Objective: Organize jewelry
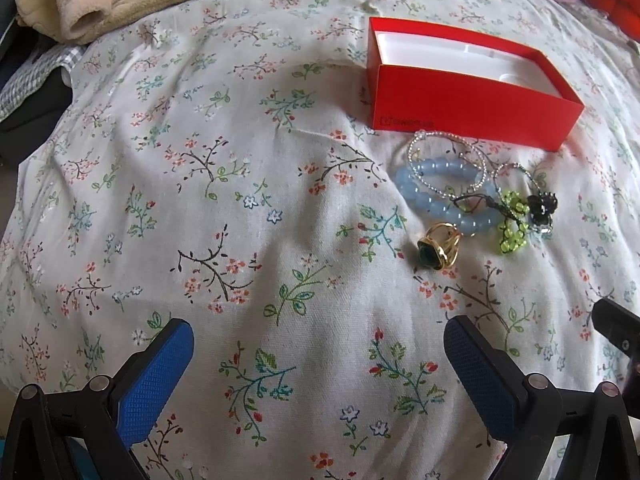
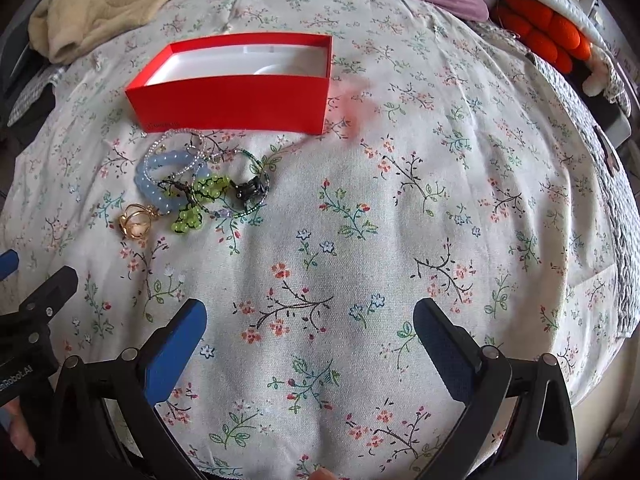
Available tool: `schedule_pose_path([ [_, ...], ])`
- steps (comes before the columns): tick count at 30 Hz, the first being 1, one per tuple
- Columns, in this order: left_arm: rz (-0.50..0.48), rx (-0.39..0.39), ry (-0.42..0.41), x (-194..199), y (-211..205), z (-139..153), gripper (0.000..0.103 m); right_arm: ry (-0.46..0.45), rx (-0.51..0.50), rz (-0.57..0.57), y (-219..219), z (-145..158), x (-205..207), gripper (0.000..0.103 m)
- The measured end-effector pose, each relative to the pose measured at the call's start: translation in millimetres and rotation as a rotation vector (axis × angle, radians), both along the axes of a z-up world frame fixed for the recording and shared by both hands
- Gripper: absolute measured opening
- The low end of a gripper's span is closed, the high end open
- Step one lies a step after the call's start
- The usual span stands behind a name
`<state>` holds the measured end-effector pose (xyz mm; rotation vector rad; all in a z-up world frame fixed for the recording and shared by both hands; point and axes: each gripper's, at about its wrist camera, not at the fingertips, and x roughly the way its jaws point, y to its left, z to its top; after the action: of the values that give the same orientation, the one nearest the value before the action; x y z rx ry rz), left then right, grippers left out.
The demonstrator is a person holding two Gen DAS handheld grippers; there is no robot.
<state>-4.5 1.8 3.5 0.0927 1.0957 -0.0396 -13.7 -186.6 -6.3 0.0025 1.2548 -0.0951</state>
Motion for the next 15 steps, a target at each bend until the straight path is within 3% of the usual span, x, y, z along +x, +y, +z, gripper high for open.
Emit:
schedule_pose_path([
  [8,-0.003,-0.029,-0.011,2.6,2.2,5.8,0.103,0.004,0.039,0.006,-3.2,5.9,0.9,0.103],
  [15,-0.002,-0.07,0.035,11.6,12.7,8.3,0.103,0.005,0.031,-0.017,-11.5,14.6,8.7,0.103],
])
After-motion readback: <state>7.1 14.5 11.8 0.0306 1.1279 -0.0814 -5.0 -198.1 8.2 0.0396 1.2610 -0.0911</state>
